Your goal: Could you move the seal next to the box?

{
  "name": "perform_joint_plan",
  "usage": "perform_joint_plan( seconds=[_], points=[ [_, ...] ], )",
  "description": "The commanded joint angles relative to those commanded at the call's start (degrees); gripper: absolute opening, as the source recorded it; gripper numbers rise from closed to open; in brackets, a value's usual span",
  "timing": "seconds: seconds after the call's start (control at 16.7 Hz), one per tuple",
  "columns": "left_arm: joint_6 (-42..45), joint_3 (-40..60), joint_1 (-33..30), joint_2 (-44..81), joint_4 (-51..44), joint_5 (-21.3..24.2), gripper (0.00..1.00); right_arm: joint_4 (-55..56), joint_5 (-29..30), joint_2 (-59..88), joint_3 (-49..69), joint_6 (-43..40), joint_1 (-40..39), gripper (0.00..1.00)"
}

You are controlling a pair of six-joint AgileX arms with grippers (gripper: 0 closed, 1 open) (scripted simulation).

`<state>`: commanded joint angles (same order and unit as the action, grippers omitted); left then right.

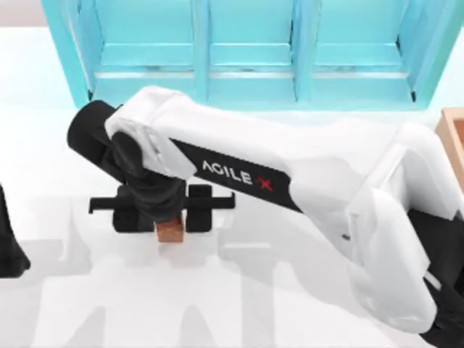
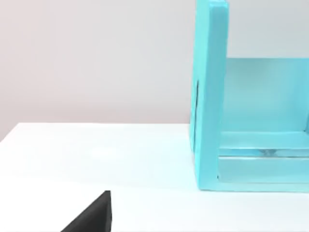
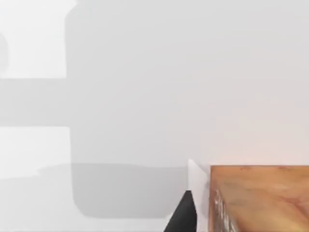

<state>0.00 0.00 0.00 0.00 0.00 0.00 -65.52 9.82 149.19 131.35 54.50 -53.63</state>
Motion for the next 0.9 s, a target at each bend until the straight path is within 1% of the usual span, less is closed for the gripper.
perform_joint_plan(
  seconds=[0.24, 0.3, 0.9],
  points=[
    [0.0, 0.0, 0.0, 0.0, 0.0, 0.0, 1.0, 0.0, 0.0, 0.0, 0.0, 0.0, 0.0, 0.02],
    [0.0, 0.0, 0.0, 0.0, 0.0, 0.0, 1.0, 0.0, 0.0, 0.0, 0.0, 0.0, 0.0, 0.0],
    [0.0, 0.0, 0.0, 0.0, 0.0, 0.0, 1.0, -1.0, 0.0, 0.1, 0.9, -0.2, -0.4, 0.0]
  ],
)
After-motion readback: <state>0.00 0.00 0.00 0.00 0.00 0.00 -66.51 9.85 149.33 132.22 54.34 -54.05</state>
